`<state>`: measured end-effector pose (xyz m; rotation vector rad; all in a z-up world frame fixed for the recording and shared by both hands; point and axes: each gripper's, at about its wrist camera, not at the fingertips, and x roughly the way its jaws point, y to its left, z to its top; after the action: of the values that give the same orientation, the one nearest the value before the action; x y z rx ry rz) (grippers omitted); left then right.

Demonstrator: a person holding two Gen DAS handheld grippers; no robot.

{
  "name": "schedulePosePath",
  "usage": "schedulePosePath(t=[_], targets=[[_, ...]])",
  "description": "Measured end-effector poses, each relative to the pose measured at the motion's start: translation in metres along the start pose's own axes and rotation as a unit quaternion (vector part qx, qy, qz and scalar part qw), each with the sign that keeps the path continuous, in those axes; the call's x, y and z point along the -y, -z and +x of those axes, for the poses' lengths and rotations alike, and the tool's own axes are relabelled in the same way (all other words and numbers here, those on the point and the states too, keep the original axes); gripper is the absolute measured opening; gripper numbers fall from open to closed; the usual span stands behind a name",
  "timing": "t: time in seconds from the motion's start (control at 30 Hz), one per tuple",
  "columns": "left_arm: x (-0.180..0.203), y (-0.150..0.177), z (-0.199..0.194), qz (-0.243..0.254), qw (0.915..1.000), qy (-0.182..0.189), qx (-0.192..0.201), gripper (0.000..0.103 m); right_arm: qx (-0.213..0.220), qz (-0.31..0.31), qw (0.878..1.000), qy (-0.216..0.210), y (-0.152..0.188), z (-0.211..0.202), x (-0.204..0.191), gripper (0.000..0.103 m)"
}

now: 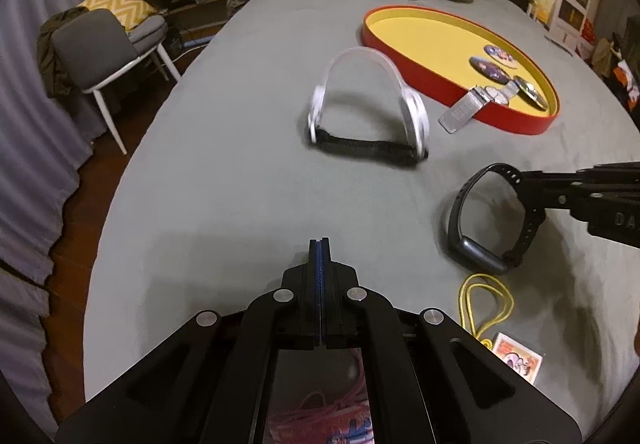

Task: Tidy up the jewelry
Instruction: 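Lift the white-pink wristband with the left tool toward the tray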

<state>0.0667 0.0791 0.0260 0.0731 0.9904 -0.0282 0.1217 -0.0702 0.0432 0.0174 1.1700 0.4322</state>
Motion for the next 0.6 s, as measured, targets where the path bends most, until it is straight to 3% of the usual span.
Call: schedulePosePath(t=[0.03, 0.1, 0.13, 0.17, 0.23, 0.5, 0.6], targets=[[0.000, -0.002, 0.002, 0.001, 1.0000, -0.003, 0.000, 0.001, 0.000, 0.000, 1.000, -0.001, 0.000, 0.000, 0.000, 0.013], [0.000, -0.007, 0.006, -0.004, 1.0000, 0.003, -0.002, 0.009, 0.000, 0.000, 1.000, -0.002, 0.001, -0.001, 0.001, 0.013], [0.000, -0.011, 0.007, -0.006, 1.0000, 0.006, -0.001, 0.022, 0.000, -0.001, 1.000, -0.002, 0.000, 0.000, 0.002, 0.013], [0.001, -0.014, 0.008, -0.009, 0.9999, 0.006, 0.001, 0.047, 0.000, 0.000, 1.000, -0.002, 0.000, 0.000, 0.003, 0.013], [0.002, -0.024, 0.008, -0.014, 0.9998, 0.012, 0.011, 0.072, -0.001, 0.000, 1.000, -0.002, -0.001, 0.000, 0.005, 0.013], [-0.003, -0.088, 0.031, -0.069, 0.9966, 0.046, 0.000, 0.088, -0.001, 0.004, 1.000, -0.002, -0.004, 0.001, 0.007, 0.013], [-0.005, -0.105, 0.051, -0.073, 0.9969, 0.024, -0.015, 0.088, -0.004, 0.009, 1.000, -0.007, -0.004, 0.004, 0.007, 0.013]])
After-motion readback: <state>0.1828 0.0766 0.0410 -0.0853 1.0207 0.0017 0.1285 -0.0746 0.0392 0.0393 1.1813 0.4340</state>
